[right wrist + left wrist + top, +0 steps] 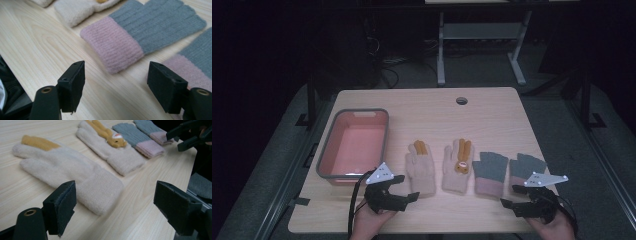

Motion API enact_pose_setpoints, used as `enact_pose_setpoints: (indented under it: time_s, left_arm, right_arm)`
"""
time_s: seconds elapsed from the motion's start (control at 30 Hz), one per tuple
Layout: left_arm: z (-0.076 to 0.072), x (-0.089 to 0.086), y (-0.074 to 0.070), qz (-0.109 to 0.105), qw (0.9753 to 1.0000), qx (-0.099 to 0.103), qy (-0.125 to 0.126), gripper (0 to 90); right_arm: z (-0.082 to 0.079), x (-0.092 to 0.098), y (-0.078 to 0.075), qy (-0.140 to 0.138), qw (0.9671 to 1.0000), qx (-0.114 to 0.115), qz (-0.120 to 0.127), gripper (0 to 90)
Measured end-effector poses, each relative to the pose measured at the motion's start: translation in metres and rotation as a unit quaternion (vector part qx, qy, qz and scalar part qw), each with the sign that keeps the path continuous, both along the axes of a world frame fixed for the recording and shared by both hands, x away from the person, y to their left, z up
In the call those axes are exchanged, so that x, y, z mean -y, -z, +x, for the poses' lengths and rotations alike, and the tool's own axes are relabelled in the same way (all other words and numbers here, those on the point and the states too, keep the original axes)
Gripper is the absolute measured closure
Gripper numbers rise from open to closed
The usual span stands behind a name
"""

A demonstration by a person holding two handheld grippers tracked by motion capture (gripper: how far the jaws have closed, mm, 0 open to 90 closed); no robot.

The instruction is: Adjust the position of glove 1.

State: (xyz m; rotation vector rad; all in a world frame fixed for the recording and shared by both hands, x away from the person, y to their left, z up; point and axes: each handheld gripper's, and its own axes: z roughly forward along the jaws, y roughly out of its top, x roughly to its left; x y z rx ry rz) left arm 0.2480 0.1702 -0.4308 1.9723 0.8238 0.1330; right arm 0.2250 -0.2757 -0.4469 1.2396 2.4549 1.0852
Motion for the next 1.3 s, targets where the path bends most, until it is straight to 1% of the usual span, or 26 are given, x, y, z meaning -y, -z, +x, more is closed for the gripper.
enact_pose_setpoints:
  time_s: [0.1,0.13,0.2,0.23,0.3,0.33,0.4,0.43,0.5,0.53,0.6,0.73,0.77,0.8,0.83,0.93,1.0,1.07,1.1,1.13,1.17,1.2,1.27,1.3]
  left_arm:
    - [0.001,-0.001,-0.001,-0.001,1.0,0.0,-0.003,17.9]
    - [0.001,-0.002,-0.001,-0.007,1.0,-0.003,-0.004,17.9]
    - [0.002,-0.002,0.0,-0.01,0.9999,-0.006,-0.003,17.9]
    - [0.002,-0.002,0.001,-0.01,0.9999,-0.008,0.0,17.9]
    - [0.002,-0.002,0.001,-0.006,0.9999,-0.009,0.002,17.9]
    - [0.002,-0.002,0.001,-0.008,0.9999,-0.006,0.003,17.9]
    - [0.001,-0.002,0.0,-0.008,0.9999,-0.005,0.004,17.9]
    - [0.001,-0.003,0.0,-0.012,0.9999,-0.006,0.003,17.9]
    - [0.001,-0.003,0.0,-0.012,0.9999,-0.006,0.003,17.9]
    - [0.001,-0.002,0.001,-0.011,0.9999,-0.007,0.003,17.9]
    - [0.001,-0.002,0.001,-0.011,0.9999,-0.007,0.002,17.9]
    - [0.001,-0.001,0.0,-0.009,0.9999,-0.004,0.001,17.9]
    - [0.0,-0.001,-0.001,-0.006,1.0,-0.001,0.002,17.9]
    - [0.0,-0.001,-0.001,-0.007,1.0,0.0,0.003,17.9]
    - [0.0,-0.001,-0.001,-0.007,1.0,0.0,0.003,17.9]
    - [0.0,-0.001,-0.001,-0.008,1.0,-0.002,0.006,17.9]
    - [0.0,0.0,-0.001,-0.007,1.0,-0.001,0.007,17.9]
    - [-0.001,0.0,-0.001,-0.003,1.0,0.001,0.008,17.9]
    - [-0.001,0.0,-0.001,-0.003,1.0,0.001,0.008,17.9]
    - [-0.001,0.0,-0.001,-0.004,1.0,0.002,0.007,17.9]
    - [-0.001,0.0,-0.001,-0.004,1.0,0.002,0.007,17.9]
    - [-0.001,0.0,-0.002,-0.009,0.9999,0.0,0.004,17.9]
    - [0.0,-0.001,-0.002,-0.007,1.0,0.002,0.005,17.9]
    - [0.0,-0.001,-0.003,-0.006,1.0,0.003,0.005,17.9]
  right_arm:
    - [0.0,-0.001,-0.001,-0.004,1.0,0.004,0.0,29.2]
    - [-0.001,-0.003,-0.001,-0.005,1.0,0.002,0.002,28.8]
    - [-0.001,-0.004,-0.001,-0.008,1.0,0.003,0.001,28.8]
    - [0.0,-0.006,-0.001,-0.008,1.0,-0.004,0.001,28.4]
    - [0.0,-0.008,-0.001,-0.01,0.9999,-0.005,-0.002,28.3]
    - [0.001,-0.011,-0.003,-0.015,0.9999,-0.004,-0.006,28.0]
    - [0.001,-0.013,-0.005,-0.015,0.9999,-0.007,-0.005,27.7]
    - [0.005,-0.017,-0.008,-0.022,0.9997,-0.004,-0.006,26.4]
    - [0.006,-0.018,-0.009,-0.024,0.9997,-0.005,-0.007,26.2]
    - [0.008,-0.02,-0.01,-0.027,0.9996,-0.004,-0.005,26.1]
    - [0.012,-0.026,-0.013,-0.034,0.9994,-0.008,-0.005,25.2]
    - [0.021,-0.037,-0.018,-0.052,0.9983,-0.021,-0.016,24.1]
    - [0.021,-0.037,-0.018,-0.052,0.9983,-0.021,-0.016,24.1]
    - [0.026,-0.042,-0.02,-0.061,0.9978,-0.022,-0.018,24.1]
    - [0.026,-0.042,-0.02,-0.061,0.9978,-0.022,-0.018,24.1]
    - [0.035,-0.05,-0.026,-0.069,0.9971,-0.022,-0.02,23.5]
    - [0.037,-0.053,-0.027,-0.074,0.9968,-0.021,-0.023,23.5]
    - [0.044,-0.061,-0.031,-0.082,0.9959,-0.025,-0.029,23.7]
    - [0.044,-0.061,-0.031,-0.082,0.9959,-0.025,-0.029,23.7]
    - [0.049,-0.065,-0.034,-0.087,0.9952,-0.025,-0.037,23.9]
    - [0.049,-0.065,-0.034,-0.087,0.9952,-0.025,-0.037,23.9]
    - [0.053,-0.068,-0.037,-0.09,0.9948,-0.027,-0.04,24.4]
    - [0.055,-0.07,-0.039,-0.091,0.9947,-0.026,-0.04,24.4]
    - [0.059,-0.073,-0.041,-0.093,0.9945,-0.026,-0.041,24.4]
